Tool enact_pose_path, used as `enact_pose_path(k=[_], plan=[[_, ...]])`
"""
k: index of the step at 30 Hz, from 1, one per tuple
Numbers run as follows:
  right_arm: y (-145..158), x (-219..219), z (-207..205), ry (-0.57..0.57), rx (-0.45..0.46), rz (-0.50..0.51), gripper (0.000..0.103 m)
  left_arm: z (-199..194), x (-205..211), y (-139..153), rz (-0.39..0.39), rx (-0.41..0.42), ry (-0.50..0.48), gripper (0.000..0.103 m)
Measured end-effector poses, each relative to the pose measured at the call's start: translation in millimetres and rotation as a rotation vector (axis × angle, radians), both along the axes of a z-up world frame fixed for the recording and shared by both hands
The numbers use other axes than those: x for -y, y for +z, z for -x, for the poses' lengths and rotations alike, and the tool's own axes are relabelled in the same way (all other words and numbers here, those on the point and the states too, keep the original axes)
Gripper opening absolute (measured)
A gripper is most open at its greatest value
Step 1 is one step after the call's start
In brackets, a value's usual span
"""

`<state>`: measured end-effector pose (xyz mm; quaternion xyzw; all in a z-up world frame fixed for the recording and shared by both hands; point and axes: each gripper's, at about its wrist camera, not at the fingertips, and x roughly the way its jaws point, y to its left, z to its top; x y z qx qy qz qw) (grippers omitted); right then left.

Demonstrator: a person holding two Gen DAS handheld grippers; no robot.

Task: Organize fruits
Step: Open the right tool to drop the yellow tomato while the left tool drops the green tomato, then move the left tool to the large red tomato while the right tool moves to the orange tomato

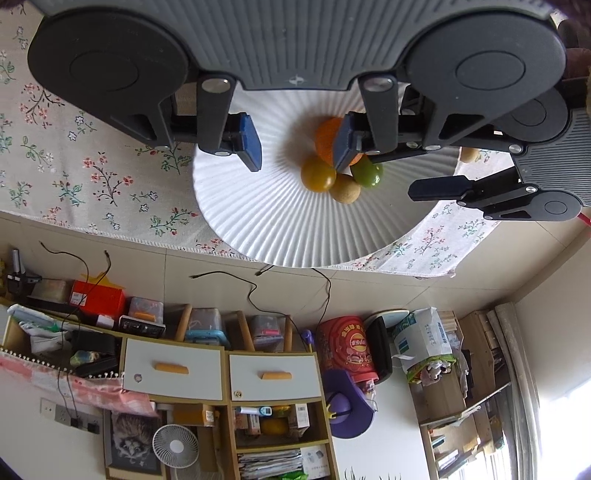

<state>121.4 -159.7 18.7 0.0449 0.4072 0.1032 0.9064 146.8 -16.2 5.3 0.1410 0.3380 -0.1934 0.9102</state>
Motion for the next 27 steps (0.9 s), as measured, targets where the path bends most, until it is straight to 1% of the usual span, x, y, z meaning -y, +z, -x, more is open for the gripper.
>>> enact_pose_path(k=[1,3,6,10,12,16,18,20,23,27], plan=[[2,0,2,0.000,0.003,-0.001,0.045,2,-2,2,0.005,-0.001,0.003,0.050],[6,-1,7,-0.001,0.005,-0.004,0.051,8,-6,5,0.012,-0.004,0.013,0.055],[10,-1,16,0.000,0.005,-0.012,0.057,14,-13,9,0.022,-0.021,0.024,0.058],[16,-3,26,-0.003,0.006,-0.013,0.061,24,-21,14,0.027,-0.032,0.038,0.065],[19,-4,31,-0.009,0.010,-0.018,0.066,30,-24,16,0.026,-0.030,0.040,0.073],[23,-6,41,-0.021,0.012,-0.019,0.070,39,-30,20,0.030,-0.047,0.039,0.077],[25,-6,44,-0.027,0.009,-0.021,0.074,44,-33,21,0.032,-0.055,0.043,0.081],[26,-8,48,-0.028,0.005,-0.017,0.075,50,-36,22,0.036,-0.059,0.045,0.085],[27,-13,57,-0.027,0.019,0.006,0.080,56,-41,24,0.047,-0.066,0.047,0.086],[27,-19,69,-0.018,0.027,0.011,0.087,63,-48,26,0.069,-0.068,0.061,0.096]])
